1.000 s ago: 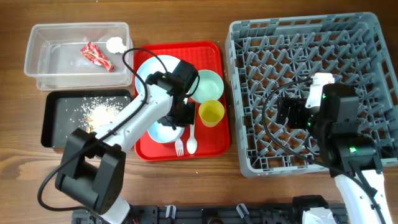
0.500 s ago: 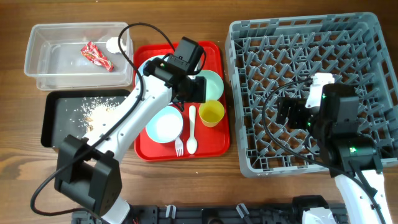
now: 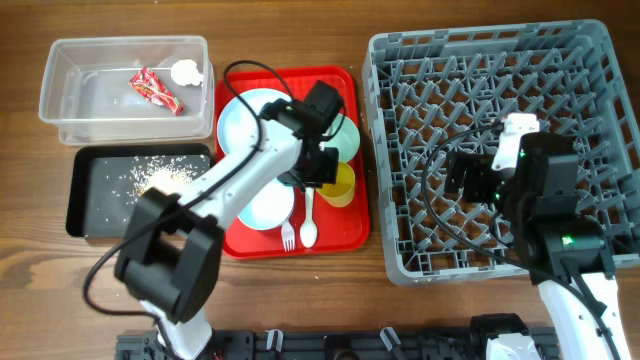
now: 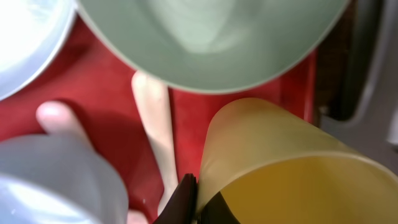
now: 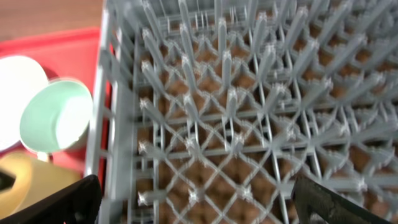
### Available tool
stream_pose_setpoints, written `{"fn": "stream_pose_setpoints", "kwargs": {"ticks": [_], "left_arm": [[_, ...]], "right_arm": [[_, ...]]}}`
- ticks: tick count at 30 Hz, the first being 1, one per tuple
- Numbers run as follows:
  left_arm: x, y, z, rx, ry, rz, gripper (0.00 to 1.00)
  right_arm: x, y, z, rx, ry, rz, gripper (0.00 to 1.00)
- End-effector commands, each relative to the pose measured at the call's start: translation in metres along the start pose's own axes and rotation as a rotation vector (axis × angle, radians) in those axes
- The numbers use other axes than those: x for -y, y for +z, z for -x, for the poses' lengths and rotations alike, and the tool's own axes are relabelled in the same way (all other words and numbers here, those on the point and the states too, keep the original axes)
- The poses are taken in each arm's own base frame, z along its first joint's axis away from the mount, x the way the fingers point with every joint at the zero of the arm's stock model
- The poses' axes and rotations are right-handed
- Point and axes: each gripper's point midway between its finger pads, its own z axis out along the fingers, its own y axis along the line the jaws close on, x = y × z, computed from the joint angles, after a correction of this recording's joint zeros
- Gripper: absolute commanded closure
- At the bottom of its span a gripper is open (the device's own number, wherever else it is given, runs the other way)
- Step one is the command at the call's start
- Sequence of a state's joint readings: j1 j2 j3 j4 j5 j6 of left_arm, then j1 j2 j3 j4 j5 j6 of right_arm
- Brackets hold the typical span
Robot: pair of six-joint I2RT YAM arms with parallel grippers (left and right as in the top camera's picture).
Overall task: Sort waste into correct bins and load items into the dishwasher rack
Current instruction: 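Return the empty bowl to the red tray, grasp the yellow cup, then hand the yellow cup to the right gripper, place it in the rack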
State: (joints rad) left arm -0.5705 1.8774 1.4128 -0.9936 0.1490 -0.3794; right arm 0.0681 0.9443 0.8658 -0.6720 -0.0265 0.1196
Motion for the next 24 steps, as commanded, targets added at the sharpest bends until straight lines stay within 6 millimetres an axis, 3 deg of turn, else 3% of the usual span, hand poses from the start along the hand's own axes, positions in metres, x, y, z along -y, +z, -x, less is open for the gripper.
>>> {"fn": "stream_pose_setpoints", "kwargs": {"ticks": [1, 3, 4, 5, 7, 9, 11, 12, 16, 24], "left_arm": [[0.015, -0.094, 0.038, 0.185, -0.064, -0.379, 0.96], [0.028, -0.131, 0.058, 0.223, -0.044, -0.684, 0.96], [0.041, -0.162, 0.064, 0.229, 0.031, -0.928, 0.96], [0.049, -0.180, 0.064, 0.203, 0.075, -1.078, 0.96], [0.068, -0.194, 0.047, 0.111, 0.141, -1.219, 0.96], [0.084, -0.193, 0.036, 0.070, 0.177, -1.237, 0.96], [0.095, -0.192, 0.029, 0.036, 0.186, -1.241, 0.96], [0.100, -0.191, 0.025, 0.023, 0.196, -1.242, 0.96], [0.101, -0.191, 0.024, 0.019, 0.194, -1.242, 0.96], [0.101, -0.191, 0.024, 0.018, 0.194, -1.242, 0.96]], "right_arm": [[-0.035, -0.008, 0.023, 0.070, 0.003, 0.201, 0.00], [-0.079, -0.017, 0.021, 0.061, -0.072, 0.467, 0.00], [-0.105, -0.027, 0.016, 0.046, -0.127, 0.646, 0.00], [-0.129, -0.039, 0.009, 0.029, -0.181, 0.845, 0.00], [-0.157, -0.052, 0.009, 0.032, -0.223, 1.154, 0.00], [-0.167, -0.056, 0.017, 0.064, -0.238, 1.312, 0.00], [-0.169, -0.050, 0.032, 0.098, -0.235, 1.327, 0.00], [-0.171, -0.057, 0.039, 0.139, -0.268, 1.366, 0.00], [-0.174, -0.070, 0.055, 0.189, -0.288, 1.401, 0.03], [-0.173, -0.064, 0.069, 0.237, -0.272, 1.340, 0.33]]}}
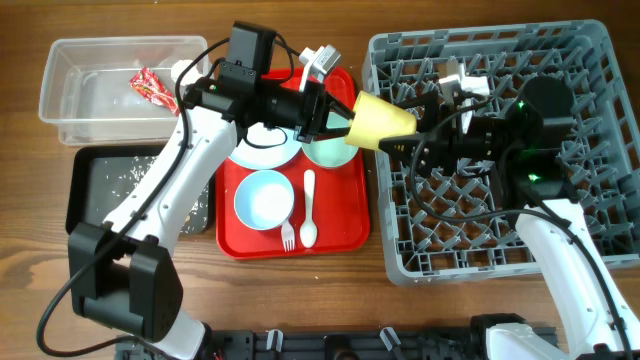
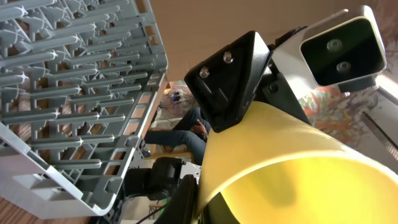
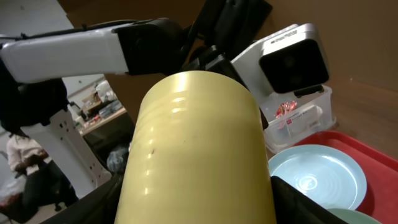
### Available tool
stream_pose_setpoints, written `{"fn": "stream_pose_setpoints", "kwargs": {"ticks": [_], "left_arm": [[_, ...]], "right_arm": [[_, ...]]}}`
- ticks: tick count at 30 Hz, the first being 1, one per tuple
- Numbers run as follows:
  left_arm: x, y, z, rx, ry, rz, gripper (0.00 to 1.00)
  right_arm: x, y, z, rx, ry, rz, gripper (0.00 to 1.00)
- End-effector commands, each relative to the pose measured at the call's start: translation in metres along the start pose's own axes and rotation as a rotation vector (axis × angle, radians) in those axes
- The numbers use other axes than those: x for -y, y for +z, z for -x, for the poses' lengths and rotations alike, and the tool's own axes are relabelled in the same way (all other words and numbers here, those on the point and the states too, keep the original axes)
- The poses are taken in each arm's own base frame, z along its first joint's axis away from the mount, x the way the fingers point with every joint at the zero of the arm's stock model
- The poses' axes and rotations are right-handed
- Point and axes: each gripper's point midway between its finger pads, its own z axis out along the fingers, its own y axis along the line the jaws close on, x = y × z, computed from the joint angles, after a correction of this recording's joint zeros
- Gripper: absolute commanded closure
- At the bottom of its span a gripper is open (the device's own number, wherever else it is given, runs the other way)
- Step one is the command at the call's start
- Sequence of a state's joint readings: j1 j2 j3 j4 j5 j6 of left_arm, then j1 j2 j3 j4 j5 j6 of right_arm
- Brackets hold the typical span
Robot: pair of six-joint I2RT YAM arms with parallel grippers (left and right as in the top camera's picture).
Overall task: Sort waste into correct bins and load items into the dishwasher rack
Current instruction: 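Hand the yellow cup to the right gripper, place it in the rack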
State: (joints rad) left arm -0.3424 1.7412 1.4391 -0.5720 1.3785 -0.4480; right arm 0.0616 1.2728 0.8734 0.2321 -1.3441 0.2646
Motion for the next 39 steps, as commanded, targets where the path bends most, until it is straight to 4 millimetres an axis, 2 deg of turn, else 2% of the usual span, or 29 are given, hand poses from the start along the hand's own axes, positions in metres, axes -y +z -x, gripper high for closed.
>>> {"fn": "stream_pose_setpoints", "kwargs": {"ticks": [1, 3, 5, 6, 7, 8, 10, 12, 13, 15, 18, 21, 22, 24, 26, 28, 33, 38, 39], "left_arm": [[-0.003, 0.001, 0.002, 0.002, -0.008, 0.005, 0.96], [-0.003, 0.001, 0.002, 0.003, -0.006, 0.006, 0.96], [-0.013, 0.000, 0.006, 0.031, 0.038, 0.065, 0.78], [-0.028, -0.002, 0.011, 0.067, 0.034, 0.144, 0.71], [-0.072, -0.016, 0.021, 0.162, -0.030, 0.393, 0.57], [-0.105, -0.036, 0.025, 0.233, -0.071, 0.607, 0.53], [-0.125, -0.062, 0.032, 0.308, -0.084, 0.764, 0.47], [-0.127, -0.086, 0.039, 0.374, -0.085, 0.823, 0.42], [-0.127, -0.106, 0.039, 0.416, -0.094, 0.878, 0.42], [-0.128, -0.132, 0.030, 0.453, -0.136, 0.963, 0.42], [-0.136, -0.169, 0.003, 0.473, -0.241, 1.115, 0.40], [-0.145, -0.188, -0.015, 0.460, -0.308, 1.222, 0.40], [-0.147, -0.194, -0.021, 0.465, -0.343, 1.251, 0.39], [-0.148, -0.197, -0.023, 0.472, -0.360, 1.263, 0.39], [-0.148, -0.197, -0.023, 0.473, -0.360, 1.262, 0.39], [-0.148, -0.197, -0.023, 0.473, -0.360, 1.262, 0.39], [-0.148, -0.197, -0.023, 0.473, -0.359, 1.262, 0.37], [-0.148, -0.197, -0.023, 0.473, -0.359, 1.262, 0.36], [-0.148, -0.197, -0.023, 0.473, -0.359, 1.262, 0.36]], "right_arm": [[0.000, 0.001, 0.006, 0.006, 0.008, -0.008, 0.35], [0.001, 0.001, 0.005, 0.006, 0.011, -0.009, 0.41], [0.008, 0.001, 0.005, 0.011, 0.028, -0.046, 0.41], [0.018, 0.000, 0.004, 0.019, 0.047, -0.099, 0.41], [0.030, -0.001, 0.002, 0.026, 0.064, -0.169, 0.42], [0.045, -0.005, -0.003, 0.025, 0.096, -0.253, 0.43], [0.070, -0.013, -0.017, 0.000, 0.133, -0.407, 0.45], [0.097, -0.030, -0.042, -0.064, 0.178, -0.594, 0.46], [0.104, -0.041, -0.052, -0.095, 0.213, -0.689, 0.47], [0.101, -0.057, -0.052, -0.130, 0.232, -0.798, 0.47], [0.082, -0.104, -0.042, -0.197, 0.280, -1.068, 0.47], [0.064, -0.148, -0.059, -0.321, 0.399, -1.255, 0.47], [0.055, -0.172, -0.070, -0.371, 0.504, -1.347, 0.47], [0.048, -0.193, -0.080, -0.407, 0.604, -1.421, 0.48], [0.051, -0.208, -0.093, -0.444, 0.698, -1.451, 0.48], [0.063, -0.213, -0.112, -0.508, 0.784, -1.451, 0.47], [0.109, -0.202, -0.148, -0.612, 0.907, -1.379, 0.47], [0.123, -0.196, -0.189, -0.725, 1.042, -1.321, 0.47], [0.124, -0.193, -0.191, -0.725, 1.055, -1.302, 0.39]]}}
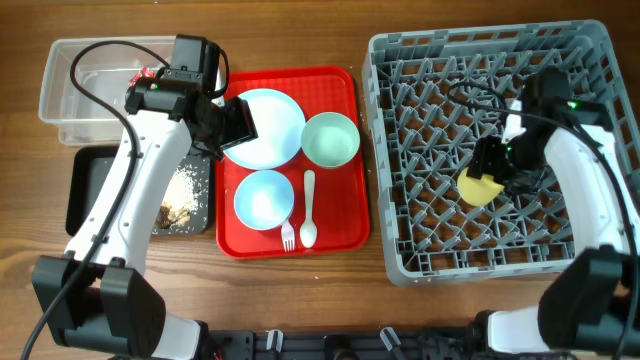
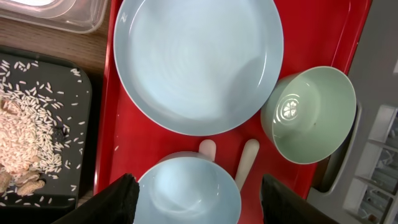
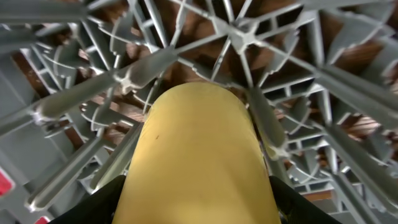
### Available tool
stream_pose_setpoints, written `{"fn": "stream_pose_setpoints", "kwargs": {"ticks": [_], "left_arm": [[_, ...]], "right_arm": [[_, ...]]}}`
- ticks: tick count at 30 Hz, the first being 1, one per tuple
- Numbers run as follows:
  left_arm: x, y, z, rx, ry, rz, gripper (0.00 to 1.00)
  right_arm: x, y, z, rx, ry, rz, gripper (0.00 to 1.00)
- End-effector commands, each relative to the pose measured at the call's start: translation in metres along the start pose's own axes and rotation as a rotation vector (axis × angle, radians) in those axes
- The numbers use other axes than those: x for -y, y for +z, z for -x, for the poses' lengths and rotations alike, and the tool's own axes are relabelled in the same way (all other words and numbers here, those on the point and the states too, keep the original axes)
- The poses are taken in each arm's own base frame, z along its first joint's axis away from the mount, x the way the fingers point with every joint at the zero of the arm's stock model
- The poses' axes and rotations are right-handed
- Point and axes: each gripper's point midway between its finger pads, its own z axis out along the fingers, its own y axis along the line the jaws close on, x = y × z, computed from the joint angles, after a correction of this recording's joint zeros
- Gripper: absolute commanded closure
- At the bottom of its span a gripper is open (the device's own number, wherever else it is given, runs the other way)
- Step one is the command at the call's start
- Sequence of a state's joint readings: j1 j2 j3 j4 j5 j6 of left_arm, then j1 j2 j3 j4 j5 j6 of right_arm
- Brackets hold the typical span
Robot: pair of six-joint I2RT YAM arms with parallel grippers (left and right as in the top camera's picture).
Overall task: Sort waste into correct bins and load items into the dishwasher rack
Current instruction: 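Hand the yellow cup to the right gripper, place it in the rack, then grasp the mint bowl with the right gripper, place it in the rack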
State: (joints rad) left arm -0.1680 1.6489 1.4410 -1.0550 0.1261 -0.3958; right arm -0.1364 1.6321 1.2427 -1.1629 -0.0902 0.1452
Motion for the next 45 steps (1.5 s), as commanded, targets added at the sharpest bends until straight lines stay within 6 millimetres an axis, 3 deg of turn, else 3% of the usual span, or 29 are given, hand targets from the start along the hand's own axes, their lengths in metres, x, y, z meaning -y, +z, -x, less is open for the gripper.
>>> {"fn": "stream_pose_setpoints", "kwargs": {"ticks": [1, 2, 5, 8, 10, 11, 13, 14, 16, 19, 22, 26, 29, 34, 43, 45], "left_arm": [[-0.003, -0.005, 0.003, 0.021, -0.009, 0.008, 0.36], [-0.003, -0.005, 0.003, 0.021, -0.009, 0.009, 0.36], [-0.003, -0.005, 0.003, 0.021, -0.009, 0.009, 0.30], [-0.005, -0.005, 0.001, 0.013, -0.011, 0.013, 0.26], [-0.023, -0.006, -0.006, 0.004, -0.139, 0.111, 0.28], [-0.032, -0.008, -0.010, -0.004, -0.172, 0.154, 0.28], [-0.043, -0.015, -0.015, -0.022, -0.210, 0.174, 0.28], [-0.056, -0.026, -0.013, -0.005, -0.250, 0.176, 0.27], [-0.068, -0.039, -0.008, 0.033, -0.291, 0.169, 0.27], [-0.085, -0.058, 0.000, 0.092, -0.350, 0.159, 0.24], [-0.086, -0.058, 0.000, 0.093, -0.354, 0.160, 0.23], [-0.086, -0.058, 0.000, 0.093, -0.354, 0.160, 0.23], [-0.086, -0.058, 0.000, 0.093, -0.353, 0.160, 0.22], [-0.086, -0.058, -0.001, 0.092, -0.354, 0.161, 0.21], [-0.086, -0.058, -0.001, 0.091, -0.350, 0.161, 0.21], [-0.086, -0.058, -0.001, 0.091, -0.350, 0.161, 0.20]], "right_arm": [[-0.007, 0.006, 0.001, -0.029, 0.019, 0.043, 0.22], [-0.009, 0.004, 0.000, -0.025, 0.014, 0.053, 0.00], [-0.012, -0.009, 0.000, 0.016, 0.006, 0.068, 0.00], [-0.026, -0.065, 0.022, 0.237, -0.038, 0.124, 0.00], [-0.082, -0.124, 0.035, 0.477, -0.262, 0.373, 0.00], [-0.106, -0.143, 0.034, 0.546, -0.340, 0.447, 0.02], [-0.140, -0.148, 0.027, 0.572, -0.443, 0.479, 0.05], [-0.164, -0.138, 0.016, 0.539, -0.507, 0.471, 0.07], [-0.189, -0.119, 0.003, 0.485, -0.548, 0.433, 0.08], [-0.228, -0.066, -0.017, 0.364, -0.485, 0.323, 0.10], [-0.252, -0.015, -0.031, 0.280, -0.366, 0.228, 0.14], [-0.266, 0.041, -0.039, 0.218, -0.075, 0.151, 0.20], [-0.269, 0.061, -0.036, 0.195, 0.075, 0.146, 0.20], [-0.275, 0.061, -0.017, 0.276, 0.221, 0.179, 0.21], [-0.260, 0.095, -0.021, 0.242, 0.250, 0.079, 0.25], [-0.258, 0.097, -0.022, 0.235, 0.250, 0.067, 0.33]]}}
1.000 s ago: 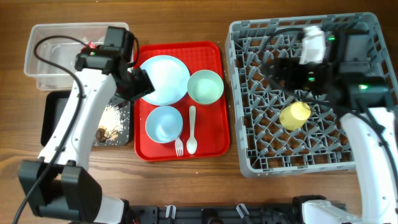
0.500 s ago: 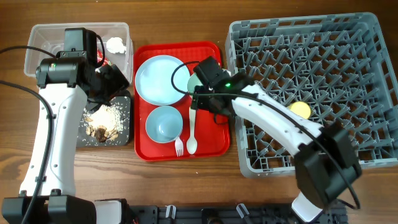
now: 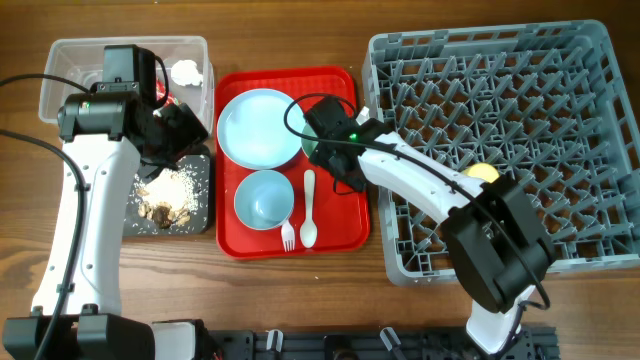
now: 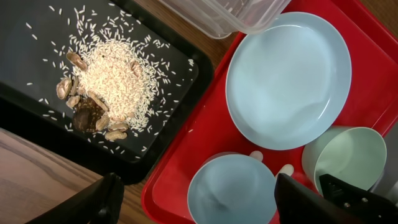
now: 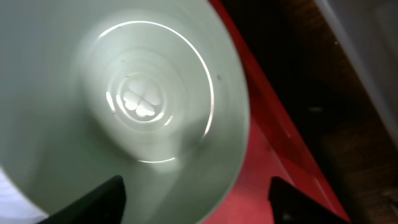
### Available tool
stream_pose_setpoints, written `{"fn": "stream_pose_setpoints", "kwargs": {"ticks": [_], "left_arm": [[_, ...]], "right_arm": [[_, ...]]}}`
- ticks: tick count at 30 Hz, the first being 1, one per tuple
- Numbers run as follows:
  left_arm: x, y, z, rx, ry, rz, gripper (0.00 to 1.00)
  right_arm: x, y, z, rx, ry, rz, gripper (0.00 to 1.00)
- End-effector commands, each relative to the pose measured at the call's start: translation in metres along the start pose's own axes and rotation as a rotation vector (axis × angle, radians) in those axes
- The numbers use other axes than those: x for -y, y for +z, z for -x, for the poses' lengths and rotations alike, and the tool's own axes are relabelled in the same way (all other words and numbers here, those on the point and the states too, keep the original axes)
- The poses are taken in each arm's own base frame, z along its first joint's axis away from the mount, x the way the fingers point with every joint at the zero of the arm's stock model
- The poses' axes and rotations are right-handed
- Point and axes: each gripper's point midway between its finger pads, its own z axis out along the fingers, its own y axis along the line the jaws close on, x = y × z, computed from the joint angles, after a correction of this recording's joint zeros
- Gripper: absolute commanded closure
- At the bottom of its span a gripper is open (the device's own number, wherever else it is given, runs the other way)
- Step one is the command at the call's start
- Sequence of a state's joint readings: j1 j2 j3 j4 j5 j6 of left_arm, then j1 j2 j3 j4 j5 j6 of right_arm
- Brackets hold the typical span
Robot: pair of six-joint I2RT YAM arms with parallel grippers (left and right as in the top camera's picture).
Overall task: Sort waste into correct bins and load items into the dishwasher rack
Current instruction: 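Grasp the mint bowl with the right gripper, place it in the rack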
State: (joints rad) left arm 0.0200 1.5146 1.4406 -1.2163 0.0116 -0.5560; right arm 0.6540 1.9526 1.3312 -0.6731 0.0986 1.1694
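Observation:
My right gripper (image 3: 337, 160) hangs open low over the green bowl (image 5: 124, 93) at the right of the red tray (image 3: 342, 225); its fingers straddle the bowl's near rim. The yellow cup (image 3: 483, 172) lies in the grey dishwasher rack (image 3: 500, 272), free of both grippers. A light blue plate (image 3: 258, 125), a blue bowl (image 3: 265, 197), a white spoon (image 3: 308, 205) and a fork (image 3: 288, 236) also sit on the tray. My left gripper (image 3: 178, 135) is open and holds nothing, high above the black tray's (image 4: 37, 112) right edge.
The black tray carries rice and food scraps (image 4: 102, 93). Behind it stands a clear bin (image 3: 70, 90) with a red wrapper and a white crumpled piece (image 3: 185, 70). Bare wooden table lies in front of the trays.
My right gripper let go of the yellow cup, which now lies in the rack, and stands open over the green bowl on the tray. My left gripper has moved left, off the tray.
My left gripper was shut on the yellow cup on the red tray. Then it held the cup out above the table between my right gripper's fingers. Then the right gripper held the cup down in the rack while the left hung open. Now the cup rests there.

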Motion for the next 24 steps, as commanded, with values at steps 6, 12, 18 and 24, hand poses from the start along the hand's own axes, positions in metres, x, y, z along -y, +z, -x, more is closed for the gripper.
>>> {"fn": "stream_pose_setpoints", "kwargs": {"ticks": [6, 12, 18, 24], "left_arm": [[-0.003, -0.004, 0.001, 0.014, -0.009, 0.008, 0.20], [-0.003, -0.004, 0.002, 0.015, -0.009, 0.007, 0.20], [-0.003, -0.004, 0.002, 0.016, -0.009, 0.006, 0.18], [-0.001, -0.004, 0.005, 0.027, -0.009, -0.001, 0.16]], "right_arm": [[0.010, 0.007, 0.001, 0.009, -0.081, -0.051, 0.77], [0.024, -0.007, 0.018, 0.013, -0.174, -0.075, 0.96], [0.012, -0.128, 0.078, 0.346, -0.446, 0.040, 0.96], [0.036, -0.228, 0.171, 0.757, -0.607, -0.046, 0.96]]}}
